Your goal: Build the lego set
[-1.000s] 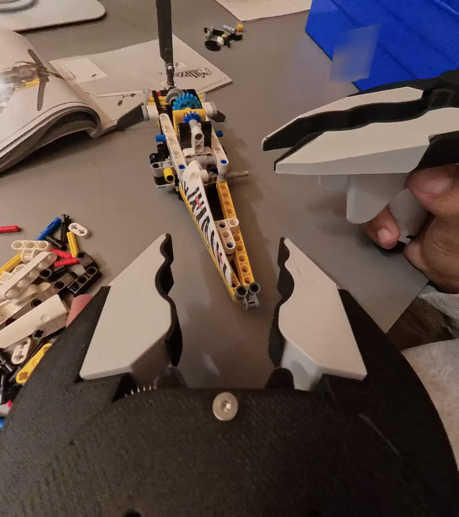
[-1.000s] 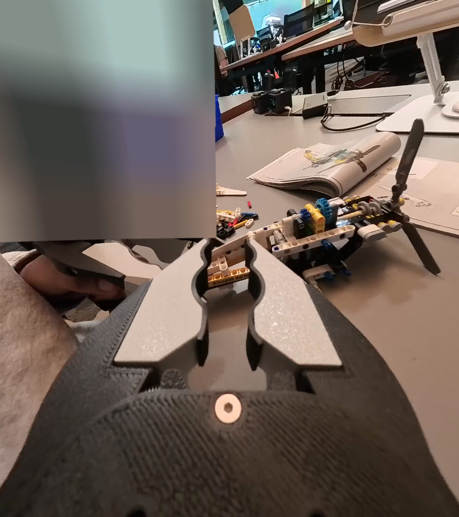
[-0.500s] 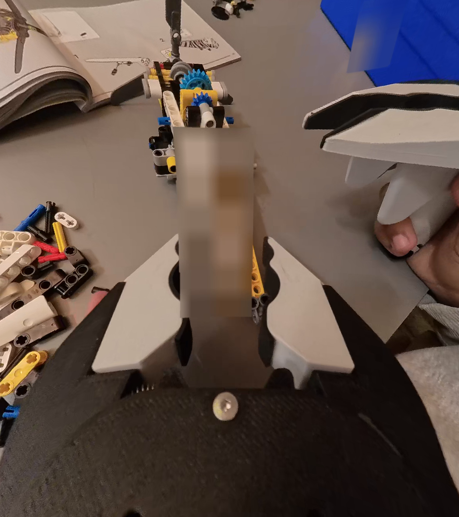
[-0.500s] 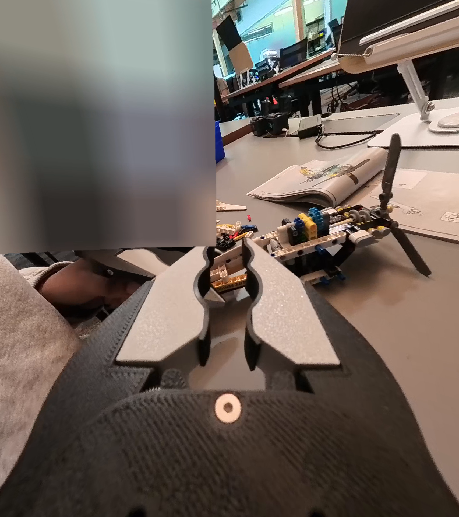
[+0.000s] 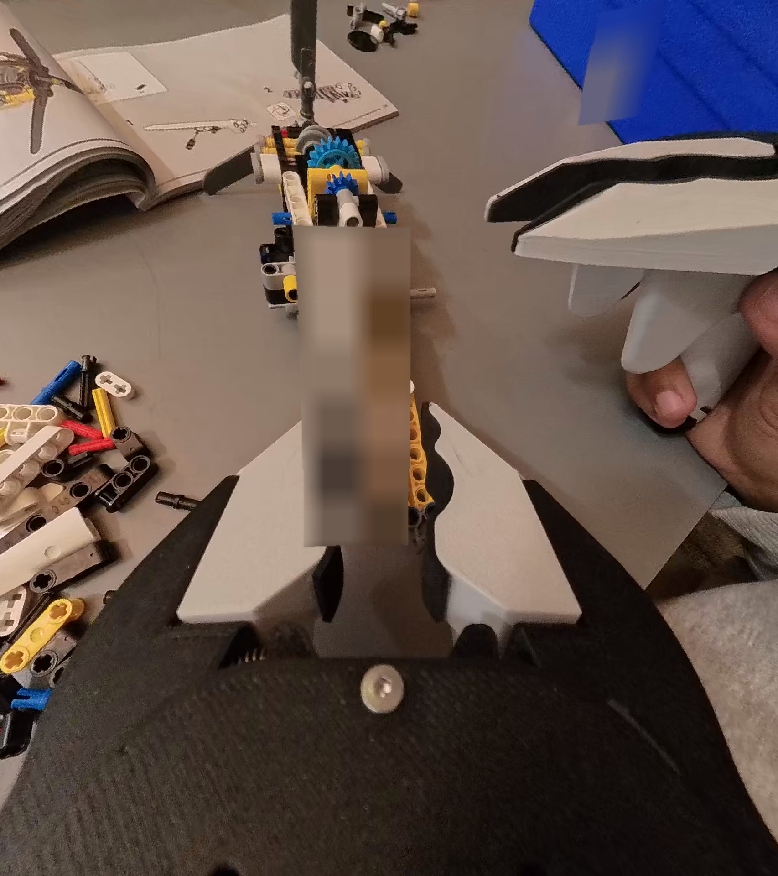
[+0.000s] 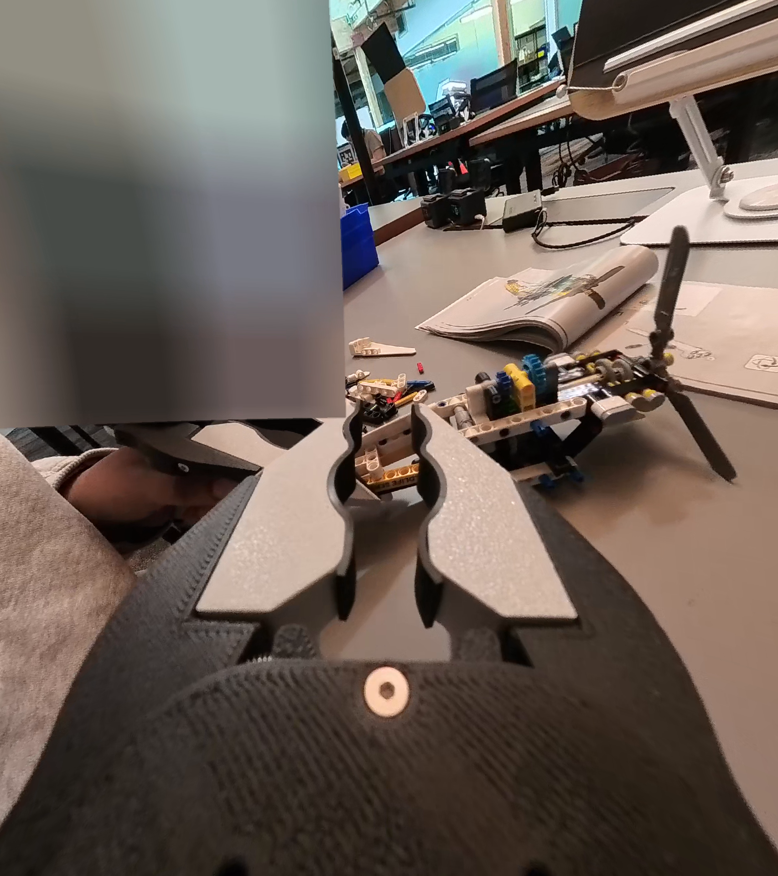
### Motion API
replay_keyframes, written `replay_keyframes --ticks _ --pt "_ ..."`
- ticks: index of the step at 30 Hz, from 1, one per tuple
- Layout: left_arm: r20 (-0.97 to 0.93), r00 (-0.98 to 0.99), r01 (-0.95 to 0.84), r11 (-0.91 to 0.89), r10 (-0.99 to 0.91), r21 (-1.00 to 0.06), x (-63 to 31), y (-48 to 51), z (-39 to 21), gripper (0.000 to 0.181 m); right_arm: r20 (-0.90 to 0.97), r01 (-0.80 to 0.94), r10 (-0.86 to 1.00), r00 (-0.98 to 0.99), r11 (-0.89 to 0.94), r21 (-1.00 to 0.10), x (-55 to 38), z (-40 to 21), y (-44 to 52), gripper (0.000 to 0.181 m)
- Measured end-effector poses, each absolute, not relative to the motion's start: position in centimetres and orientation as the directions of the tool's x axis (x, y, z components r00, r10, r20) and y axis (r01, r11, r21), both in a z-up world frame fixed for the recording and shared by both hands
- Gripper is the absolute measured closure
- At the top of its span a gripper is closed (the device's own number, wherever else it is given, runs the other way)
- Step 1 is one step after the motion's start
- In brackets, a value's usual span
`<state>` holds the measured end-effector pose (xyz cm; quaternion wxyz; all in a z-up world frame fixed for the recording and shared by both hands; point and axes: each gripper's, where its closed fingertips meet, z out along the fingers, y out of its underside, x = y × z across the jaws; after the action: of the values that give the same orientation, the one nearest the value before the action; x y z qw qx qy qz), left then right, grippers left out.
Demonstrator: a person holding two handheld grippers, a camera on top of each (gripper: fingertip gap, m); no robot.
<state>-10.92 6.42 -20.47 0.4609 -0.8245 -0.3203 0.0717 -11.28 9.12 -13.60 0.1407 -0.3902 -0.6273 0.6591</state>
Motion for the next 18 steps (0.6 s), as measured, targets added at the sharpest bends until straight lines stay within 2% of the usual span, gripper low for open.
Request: replay_keyframes --ticks 6,12,18 --pt "0.181 0.819 0.44 -0.392 0.545 -0.808 -10.2 6.9 -20.4 0.154 -0.35 0.322 0.647 -0.677 -0.168 -0.932 -11.0 -13.7 8.8 0.164" --pt "0.137 0.873 0.371 -0.456 0.468 -0.809 -9.4 7.1 -20.5 0.155 -0.288 0.309 0.545 -0.787 -0.057 -0.949 -8.7 -13.9 9.1 0.17" --pt "0.142 0.906 0.339 -0.484 0.398 -0.807 -9.3 7.3 -20.6 0.156 -0.247 0.305 0.535 -0.808 0.021 -0.952 -8.2 -14.6 8.7 0.17"
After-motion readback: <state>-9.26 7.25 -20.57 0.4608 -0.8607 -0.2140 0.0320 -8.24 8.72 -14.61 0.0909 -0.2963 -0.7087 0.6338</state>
